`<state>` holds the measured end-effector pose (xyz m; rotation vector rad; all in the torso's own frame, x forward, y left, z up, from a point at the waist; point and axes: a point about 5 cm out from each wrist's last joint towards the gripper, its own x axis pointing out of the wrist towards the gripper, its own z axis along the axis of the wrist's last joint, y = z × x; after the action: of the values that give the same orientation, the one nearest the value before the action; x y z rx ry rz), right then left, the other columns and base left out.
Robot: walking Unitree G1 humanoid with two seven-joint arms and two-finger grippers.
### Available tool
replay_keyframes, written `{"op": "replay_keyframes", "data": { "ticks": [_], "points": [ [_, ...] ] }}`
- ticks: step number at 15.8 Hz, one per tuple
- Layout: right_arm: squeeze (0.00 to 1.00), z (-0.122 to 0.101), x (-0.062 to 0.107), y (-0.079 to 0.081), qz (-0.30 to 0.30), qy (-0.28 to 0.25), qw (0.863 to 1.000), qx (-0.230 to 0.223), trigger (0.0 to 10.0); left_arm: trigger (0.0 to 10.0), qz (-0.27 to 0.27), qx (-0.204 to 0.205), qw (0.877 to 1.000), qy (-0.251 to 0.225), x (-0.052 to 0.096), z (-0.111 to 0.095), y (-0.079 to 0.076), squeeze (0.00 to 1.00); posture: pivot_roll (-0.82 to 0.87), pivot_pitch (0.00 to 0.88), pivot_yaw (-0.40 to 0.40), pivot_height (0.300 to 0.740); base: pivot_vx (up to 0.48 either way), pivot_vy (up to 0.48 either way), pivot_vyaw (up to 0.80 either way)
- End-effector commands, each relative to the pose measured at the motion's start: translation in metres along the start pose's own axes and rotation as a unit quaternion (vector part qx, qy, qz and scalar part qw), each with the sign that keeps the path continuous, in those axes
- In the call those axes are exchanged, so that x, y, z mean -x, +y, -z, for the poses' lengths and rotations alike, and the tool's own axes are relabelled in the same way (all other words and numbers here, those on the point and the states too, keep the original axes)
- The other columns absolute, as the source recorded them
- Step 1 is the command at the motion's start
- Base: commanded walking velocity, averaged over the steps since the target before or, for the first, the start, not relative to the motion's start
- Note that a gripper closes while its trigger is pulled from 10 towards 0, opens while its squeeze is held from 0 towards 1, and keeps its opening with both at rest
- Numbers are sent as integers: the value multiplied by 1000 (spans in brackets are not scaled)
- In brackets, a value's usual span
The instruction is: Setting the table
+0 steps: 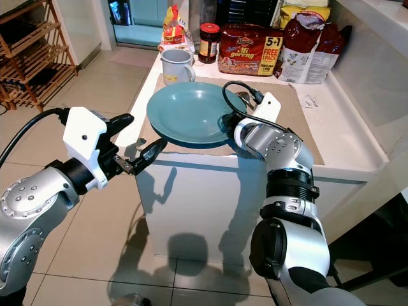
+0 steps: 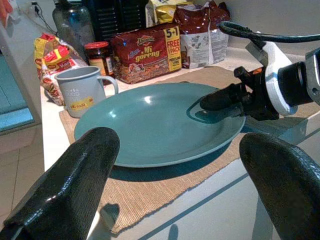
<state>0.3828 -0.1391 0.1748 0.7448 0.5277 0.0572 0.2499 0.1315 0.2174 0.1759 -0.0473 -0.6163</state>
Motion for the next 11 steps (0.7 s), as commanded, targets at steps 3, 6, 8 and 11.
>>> {"op": "replay_keyframes", "data": {
  "ticks": [3,6,8,11],
  "points": [
    [0,-8,5,-4,-5,-9,1000,-19,0,10000,10,-4,1000,-2,-1,-2,-4,0,77,15,-50,740,0,0,0],
    [0,-12,8,-7,-6,-14,999,-31,0,10000,9,-5,1000,-3,-1,-3,-3,0,76,14,-47,740,0,0,0],
    [0,-13,10,-9,-8,-16,999,-37,0,10000,8,-5,1000,-3,-1,-3,-3,0,75,10,-47,740,0,0,0],
    [0,-16,17,-11,-21,-22,998,-61,0,10000,-9,-11,1000,-7,-1,-4,2,0,79,0,-51,740,0,0,0]
  ]
}}
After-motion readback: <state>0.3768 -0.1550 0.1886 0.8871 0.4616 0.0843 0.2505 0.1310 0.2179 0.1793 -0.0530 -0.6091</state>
